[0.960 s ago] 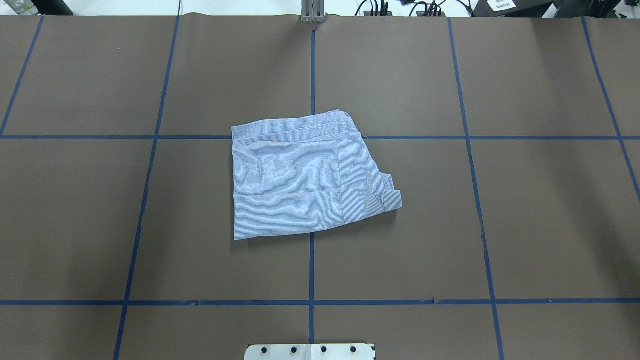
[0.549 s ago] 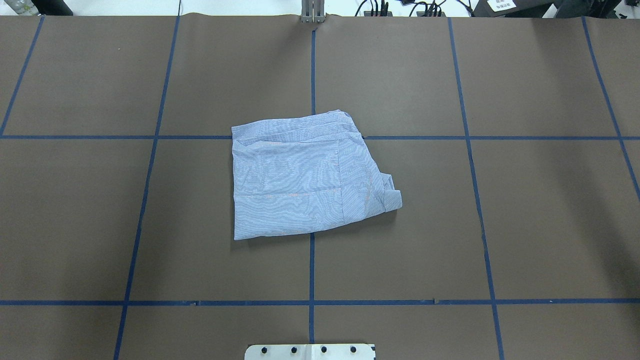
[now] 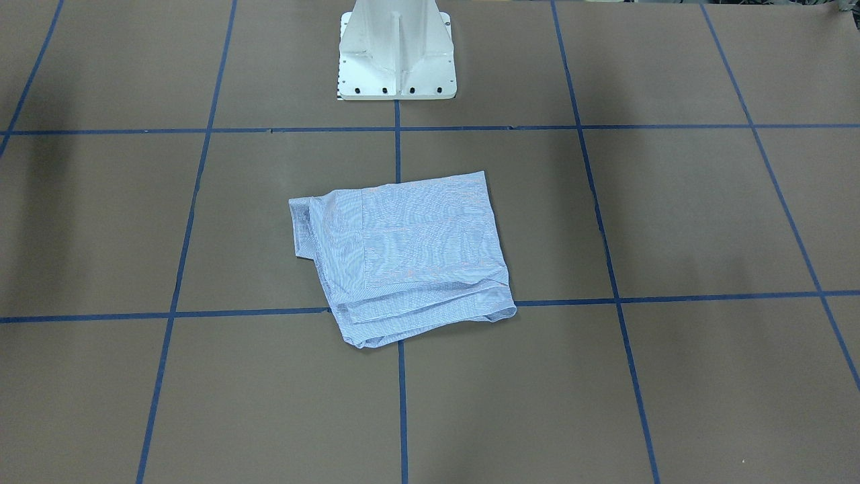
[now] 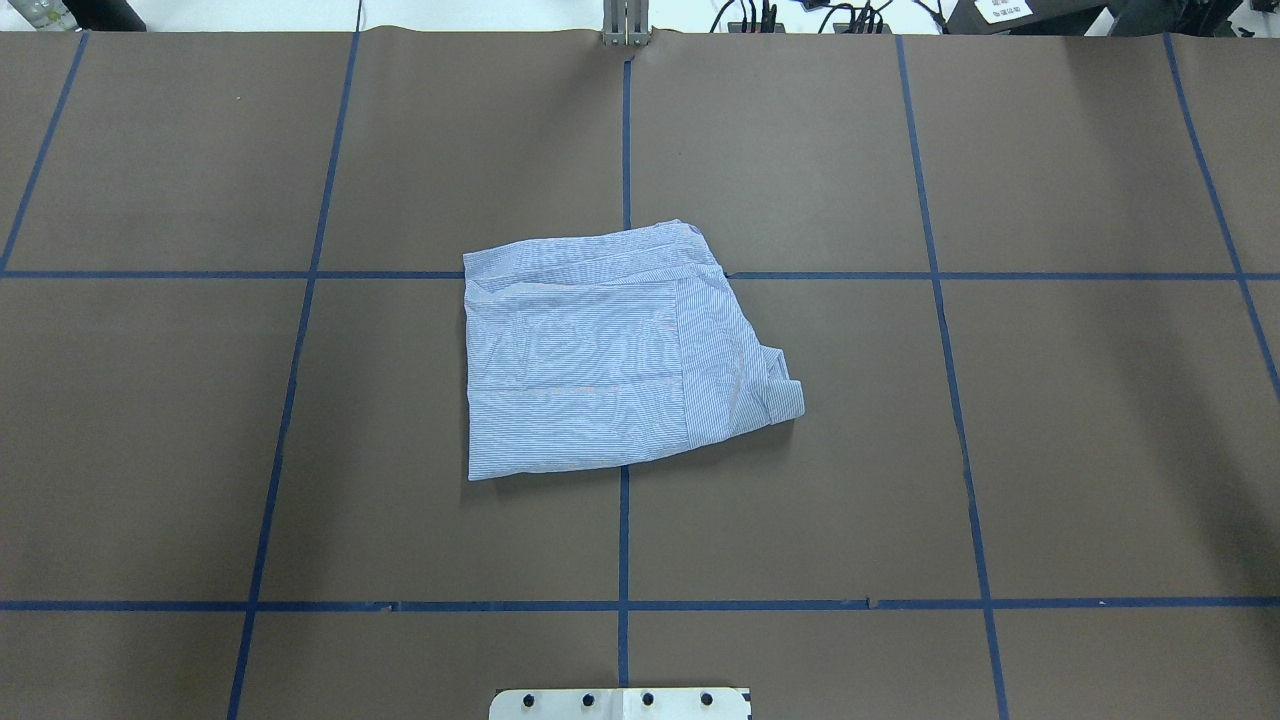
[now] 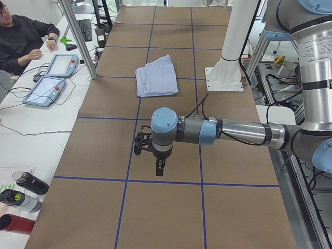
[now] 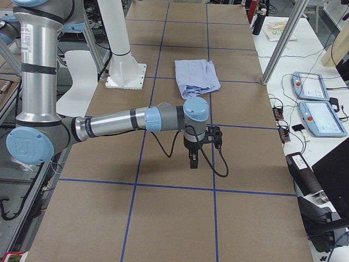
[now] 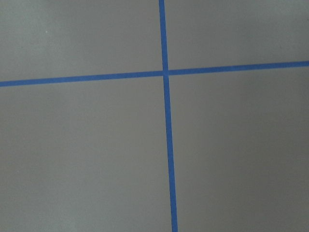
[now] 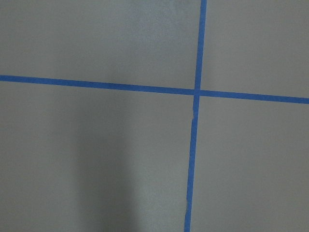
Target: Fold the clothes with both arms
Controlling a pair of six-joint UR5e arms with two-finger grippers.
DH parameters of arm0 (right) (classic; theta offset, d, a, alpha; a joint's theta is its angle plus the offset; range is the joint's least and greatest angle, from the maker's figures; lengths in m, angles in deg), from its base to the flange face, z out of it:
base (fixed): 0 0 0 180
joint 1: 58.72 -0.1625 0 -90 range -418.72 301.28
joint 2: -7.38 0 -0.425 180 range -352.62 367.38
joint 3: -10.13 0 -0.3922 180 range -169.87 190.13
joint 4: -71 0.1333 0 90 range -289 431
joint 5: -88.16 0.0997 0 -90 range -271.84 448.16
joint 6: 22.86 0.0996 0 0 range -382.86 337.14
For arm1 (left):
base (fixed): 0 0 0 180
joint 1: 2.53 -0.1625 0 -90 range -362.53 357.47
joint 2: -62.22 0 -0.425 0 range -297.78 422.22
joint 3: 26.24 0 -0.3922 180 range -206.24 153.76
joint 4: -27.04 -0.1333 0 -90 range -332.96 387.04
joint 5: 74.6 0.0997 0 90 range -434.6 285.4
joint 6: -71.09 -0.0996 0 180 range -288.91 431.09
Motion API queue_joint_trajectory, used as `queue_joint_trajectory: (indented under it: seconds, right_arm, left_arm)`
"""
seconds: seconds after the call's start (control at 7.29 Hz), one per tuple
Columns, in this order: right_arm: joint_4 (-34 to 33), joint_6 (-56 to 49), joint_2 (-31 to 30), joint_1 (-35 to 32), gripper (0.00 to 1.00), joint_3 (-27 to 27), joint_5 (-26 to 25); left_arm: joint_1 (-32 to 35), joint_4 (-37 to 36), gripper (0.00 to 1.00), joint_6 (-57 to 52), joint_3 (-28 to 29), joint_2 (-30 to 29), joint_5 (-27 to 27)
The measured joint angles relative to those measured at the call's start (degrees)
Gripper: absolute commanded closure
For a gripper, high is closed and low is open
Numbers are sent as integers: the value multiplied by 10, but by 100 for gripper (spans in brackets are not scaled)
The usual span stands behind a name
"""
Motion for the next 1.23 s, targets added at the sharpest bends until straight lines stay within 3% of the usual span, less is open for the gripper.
queue_joint_trajectory:
  seconds: [0.55, 0.96, 1.23]
  right_arm:
    - [11, -1, -18, -1, 0, -3, 0]
    - [94, 32, -53, -1, 0, -3, 0]
    - [104, 41, -56, -1, 0, -3, 1]
  left_arm:
    - [0, 2, 0, -1, -17, 6, -1]
    - [0, 2, 0, -2, -18, 6, -2]
    - [0, 1, 0, -2, -18, 6, -2]
